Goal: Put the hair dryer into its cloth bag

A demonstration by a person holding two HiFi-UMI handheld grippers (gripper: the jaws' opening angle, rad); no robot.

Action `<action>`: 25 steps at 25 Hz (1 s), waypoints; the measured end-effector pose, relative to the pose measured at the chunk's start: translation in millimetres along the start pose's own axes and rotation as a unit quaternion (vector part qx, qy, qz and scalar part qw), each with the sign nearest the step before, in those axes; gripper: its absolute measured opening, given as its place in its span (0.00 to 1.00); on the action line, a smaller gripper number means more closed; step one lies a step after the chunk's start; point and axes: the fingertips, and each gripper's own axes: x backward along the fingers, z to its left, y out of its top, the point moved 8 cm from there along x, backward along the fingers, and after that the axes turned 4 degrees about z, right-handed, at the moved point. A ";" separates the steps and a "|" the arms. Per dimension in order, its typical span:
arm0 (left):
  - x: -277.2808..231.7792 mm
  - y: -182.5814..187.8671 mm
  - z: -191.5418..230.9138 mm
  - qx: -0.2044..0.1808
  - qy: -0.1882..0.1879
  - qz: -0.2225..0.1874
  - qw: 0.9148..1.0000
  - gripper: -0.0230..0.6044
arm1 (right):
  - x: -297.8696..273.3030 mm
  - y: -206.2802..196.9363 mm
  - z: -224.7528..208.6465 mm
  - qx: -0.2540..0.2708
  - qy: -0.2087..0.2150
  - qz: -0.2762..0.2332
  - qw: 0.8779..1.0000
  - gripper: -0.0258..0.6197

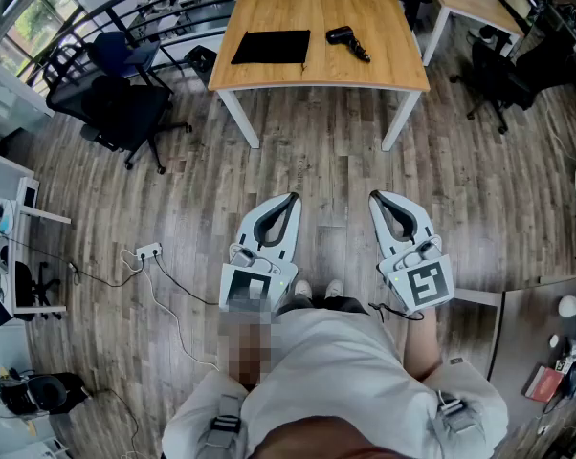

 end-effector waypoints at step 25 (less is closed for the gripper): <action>-15.2 3.9 -17.9 -0.010 0.014 0.014 1.000 0.07 | -1.0 -5.4 -16.1 -0.017 0.022 -0.004 1.000 0.07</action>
